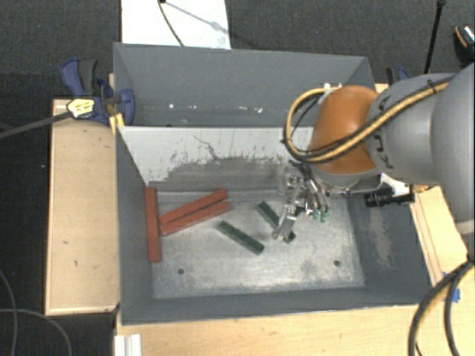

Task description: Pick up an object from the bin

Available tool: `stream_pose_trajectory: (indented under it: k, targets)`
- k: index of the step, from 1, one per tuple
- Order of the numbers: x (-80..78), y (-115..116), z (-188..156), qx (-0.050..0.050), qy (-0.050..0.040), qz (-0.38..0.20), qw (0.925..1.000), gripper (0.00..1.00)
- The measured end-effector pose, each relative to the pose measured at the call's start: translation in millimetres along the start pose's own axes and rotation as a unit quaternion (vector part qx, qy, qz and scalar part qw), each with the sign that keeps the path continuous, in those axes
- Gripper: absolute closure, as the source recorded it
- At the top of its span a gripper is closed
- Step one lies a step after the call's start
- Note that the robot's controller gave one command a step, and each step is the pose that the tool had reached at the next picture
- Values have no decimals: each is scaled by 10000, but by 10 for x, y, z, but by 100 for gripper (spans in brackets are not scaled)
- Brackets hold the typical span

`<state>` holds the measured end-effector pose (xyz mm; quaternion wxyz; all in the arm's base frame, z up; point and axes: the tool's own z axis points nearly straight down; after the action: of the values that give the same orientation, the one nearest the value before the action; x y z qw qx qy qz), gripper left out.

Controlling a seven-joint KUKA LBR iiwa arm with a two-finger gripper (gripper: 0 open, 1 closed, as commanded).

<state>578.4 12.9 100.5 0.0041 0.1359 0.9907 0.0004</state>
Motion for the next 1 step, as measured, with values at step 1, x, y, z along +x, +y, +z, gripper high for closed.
stream_pose_trajectory:
  k: [1]
  targets:
    - [-91,92,311,-1,3,389,9992,0]
